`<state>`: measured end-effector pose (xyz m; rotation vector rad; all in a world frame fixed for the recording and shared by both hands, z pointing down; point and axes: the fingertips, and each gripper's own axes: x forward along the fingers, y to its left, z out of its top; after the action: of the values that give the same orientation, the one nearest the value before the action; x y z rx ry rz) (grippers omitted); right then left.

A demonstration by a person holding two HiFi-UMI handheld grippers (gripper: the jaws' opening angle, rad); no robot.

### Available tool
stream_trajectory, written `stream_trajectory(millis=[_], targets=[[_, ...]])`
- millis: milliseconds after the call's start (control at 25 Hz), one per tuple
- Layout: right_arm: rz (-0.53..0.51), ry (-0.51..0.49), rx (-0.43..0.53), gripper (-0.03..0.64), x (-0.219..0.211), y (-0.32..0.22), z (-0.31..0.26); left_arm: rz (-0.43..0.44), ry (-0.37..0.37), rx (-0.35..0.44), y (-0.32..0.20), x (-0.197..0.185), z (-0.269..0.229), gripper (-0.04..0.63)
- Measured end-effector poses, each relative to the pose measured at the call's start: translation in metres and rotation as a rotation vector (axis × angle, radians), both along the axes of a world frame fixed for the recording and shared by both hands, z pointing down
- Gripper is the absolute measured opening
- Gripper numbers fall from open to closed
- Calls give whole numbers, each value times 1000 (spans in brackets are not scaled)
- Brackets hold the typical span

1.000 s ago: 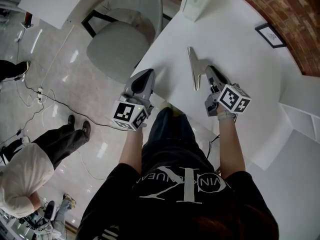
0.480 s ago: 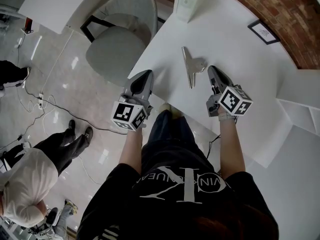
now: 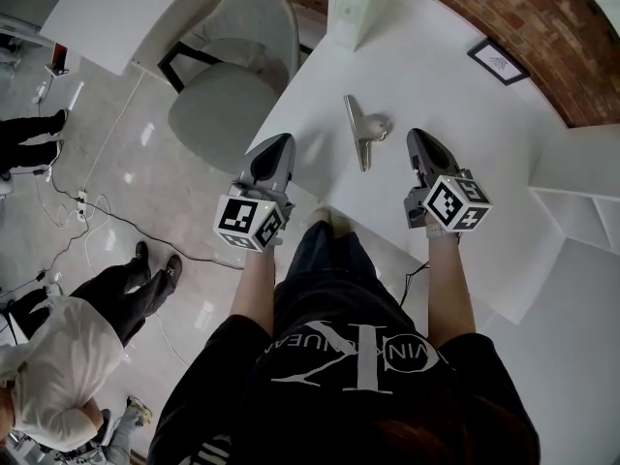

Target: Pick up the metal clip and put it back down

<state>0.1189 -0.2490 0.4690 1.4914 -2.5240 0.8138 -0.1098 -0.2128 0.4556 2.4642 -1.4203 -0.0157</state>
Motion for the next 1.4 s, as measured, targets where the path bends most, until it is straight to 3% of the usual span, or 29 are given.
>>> stream_trajectory(millis=[280,760,1400], targets=[[-23,71,107,26,3,7,-30,0,-12,54,-2,3,-23,11],[-9,79,213,24,13,16,-71,-3,-18,146,-4,6,-63,11],[-15,108,322,25,13,33,-102,-22,-21,194,7,6,-84,11]])
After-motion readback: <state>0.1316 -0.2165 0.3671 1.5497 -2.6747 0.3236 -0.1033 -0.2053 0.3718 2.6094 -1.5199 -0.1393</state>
